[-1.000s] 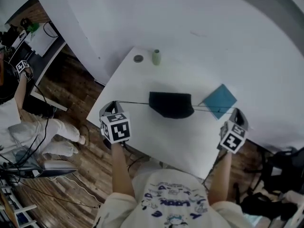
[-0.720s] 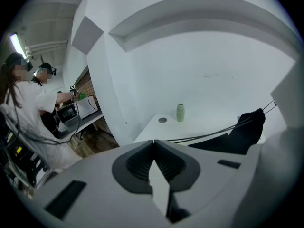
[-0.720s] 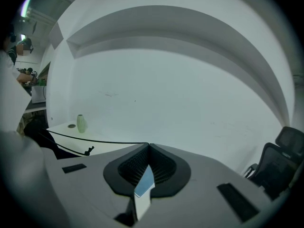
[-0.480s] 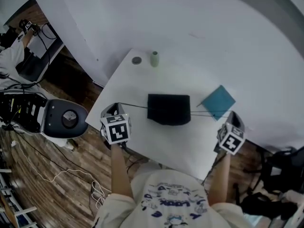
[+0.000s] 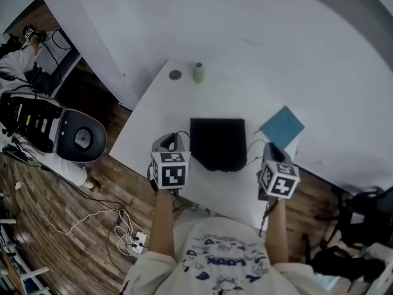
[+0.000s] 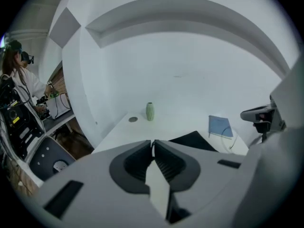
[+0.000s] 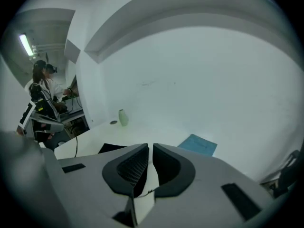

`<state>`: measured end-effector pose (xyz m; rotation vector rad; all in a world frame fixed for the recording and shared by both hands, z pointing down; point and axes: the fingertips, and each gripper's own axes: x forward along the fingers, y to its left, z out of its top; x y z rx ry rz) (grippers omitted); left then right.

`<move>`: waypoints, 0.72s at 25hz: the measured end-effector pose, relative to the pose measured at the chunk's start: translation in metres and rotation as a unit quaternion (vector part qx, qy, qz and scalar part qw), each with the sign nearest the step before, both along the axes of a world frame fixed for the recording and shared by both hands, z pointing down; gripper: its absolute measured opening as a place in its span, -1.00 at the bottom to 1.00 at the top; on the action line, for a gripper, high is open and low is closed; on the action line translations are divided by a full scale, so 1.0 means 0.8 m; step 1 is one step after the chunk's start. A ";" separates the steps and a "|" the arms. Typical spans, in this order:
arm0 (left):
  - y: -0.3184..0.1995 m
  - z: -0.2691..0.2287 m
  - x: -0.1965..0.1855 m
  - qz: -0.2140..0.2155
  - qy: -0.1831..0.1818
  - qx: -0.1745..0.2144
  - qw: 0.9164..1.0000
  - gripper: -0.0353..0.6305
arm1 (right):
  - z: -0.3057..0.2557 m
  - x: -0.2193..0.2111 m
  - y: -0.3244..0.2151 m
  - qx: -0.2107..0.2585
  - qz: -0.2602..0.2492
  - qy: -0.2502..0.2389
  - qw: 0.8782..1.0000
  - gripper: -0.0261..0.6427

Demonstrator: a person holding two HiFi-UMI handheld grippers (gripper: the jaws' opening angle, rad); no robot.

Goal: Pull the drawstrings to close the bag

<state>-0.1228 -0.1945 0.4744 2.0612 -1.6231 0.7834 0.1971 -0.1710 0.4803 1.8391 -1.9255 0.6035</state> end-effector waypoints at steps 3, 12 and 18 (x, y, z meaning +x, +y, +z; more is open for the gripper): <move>0.009 -0.009 0.022 0.022 0.021 0.007 0.999 -0.72 | -0.014 -0.027 0.003 0.019 -0.031 -0.008 0.999 -0.44; 0.022 -0.076 0.076 0.054 0.084 0.114 0.988 -0.61 | -0.093 -0.077 0.009 0.182 -0.054 -0.017 0.982 -0.60; 0.018 -0.094 0.083 0.044 0.068 0.173 0.982 -0.88 | -0.100 -0.085 0.005 0.202 -0.055 -0.010 0.978 -0.85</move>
